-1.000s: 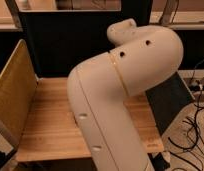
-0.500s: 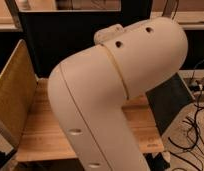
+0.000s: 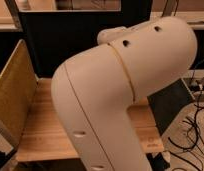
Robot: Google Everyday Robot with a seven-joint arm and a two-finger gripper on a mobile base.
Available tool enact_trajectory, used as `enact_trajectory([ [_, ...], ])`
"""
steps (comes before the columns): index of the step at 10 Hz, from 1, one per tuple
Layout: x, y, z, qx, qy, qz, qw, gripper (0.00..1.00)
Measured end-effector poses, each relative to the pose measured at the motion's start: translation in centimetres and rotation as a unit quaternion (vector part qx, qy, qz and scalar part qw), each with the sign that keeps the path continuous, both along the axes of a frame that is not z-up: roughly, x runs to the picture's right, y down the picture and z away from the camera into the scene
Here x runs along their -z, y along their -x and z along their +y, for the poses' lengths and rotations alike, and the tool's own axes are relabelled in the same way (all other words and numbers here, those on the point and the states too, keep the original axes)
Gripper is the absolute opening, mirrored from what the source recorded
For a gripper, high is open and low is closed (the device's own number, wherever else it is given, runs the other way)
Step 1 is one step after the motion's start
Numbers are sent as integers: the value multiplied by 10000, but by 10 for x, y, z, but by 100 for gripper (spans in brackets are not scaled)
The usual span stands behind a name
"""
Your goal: Place the pepper in the ceramic cup
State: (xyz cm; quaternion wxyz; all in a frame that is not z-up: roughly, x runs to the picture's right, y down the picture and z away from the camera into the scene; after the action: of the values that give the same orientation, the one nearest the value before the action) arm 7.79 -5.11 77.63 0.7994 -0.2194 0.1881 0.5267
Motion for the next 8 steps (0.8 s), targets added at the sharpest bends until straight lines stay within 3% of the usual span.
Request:
enact_trajectory([
  [3,7,11,17,373,22,-260,9990,80],
  [6,26,47,69,1220,34,-892,9885,80],
  [8,37,69,93,1536,-16,-1161,9813,80],
])
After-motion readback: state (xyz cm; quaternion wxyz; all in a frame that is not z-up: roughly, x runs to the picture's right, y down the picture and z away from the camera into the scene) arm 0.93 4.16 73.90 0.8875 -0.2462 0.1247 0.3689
